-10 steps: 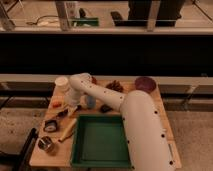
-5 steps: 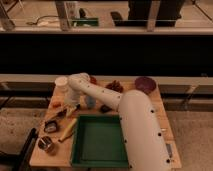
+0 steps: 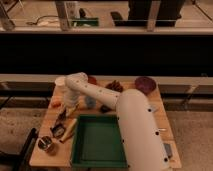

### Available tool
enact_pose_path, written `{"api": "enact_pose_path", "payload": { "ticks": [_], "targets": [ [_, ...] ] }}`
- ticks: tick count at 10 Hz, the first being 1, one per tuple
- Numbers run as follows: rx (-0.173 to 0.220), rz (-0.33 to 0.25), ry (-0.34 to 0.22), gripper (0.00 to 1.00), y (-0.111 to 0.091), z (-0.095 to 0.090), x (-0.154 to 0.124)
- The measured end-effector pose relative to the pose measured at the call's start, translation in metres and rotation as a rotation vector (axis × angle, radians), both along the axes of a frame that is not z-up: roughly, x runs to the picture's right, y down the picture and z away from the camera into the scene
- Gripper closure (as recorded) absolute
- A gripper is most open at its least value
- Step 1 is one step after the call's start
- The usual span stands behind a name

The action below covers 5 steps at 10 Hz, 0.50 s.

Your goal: Wipe red bowl with brush

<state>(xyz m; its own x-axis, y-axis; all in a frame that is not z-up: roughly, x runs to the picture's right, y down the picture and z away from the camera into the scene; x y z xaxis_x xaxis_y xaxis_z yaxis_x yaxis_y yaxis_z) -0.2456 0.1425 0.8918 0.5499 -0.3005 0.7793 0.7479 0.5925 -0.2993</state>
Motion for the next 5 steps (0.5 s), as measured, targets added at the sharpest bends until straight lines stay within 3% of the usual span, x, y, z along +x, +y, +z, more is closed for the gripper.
{"api": "enact_pose_path", "payload": {
  "ticks": [5],
  "targets": [
    [0.075, 0.050, -0.004, 1.00, -0.022, -0.032, 0.000]
  ]
}}
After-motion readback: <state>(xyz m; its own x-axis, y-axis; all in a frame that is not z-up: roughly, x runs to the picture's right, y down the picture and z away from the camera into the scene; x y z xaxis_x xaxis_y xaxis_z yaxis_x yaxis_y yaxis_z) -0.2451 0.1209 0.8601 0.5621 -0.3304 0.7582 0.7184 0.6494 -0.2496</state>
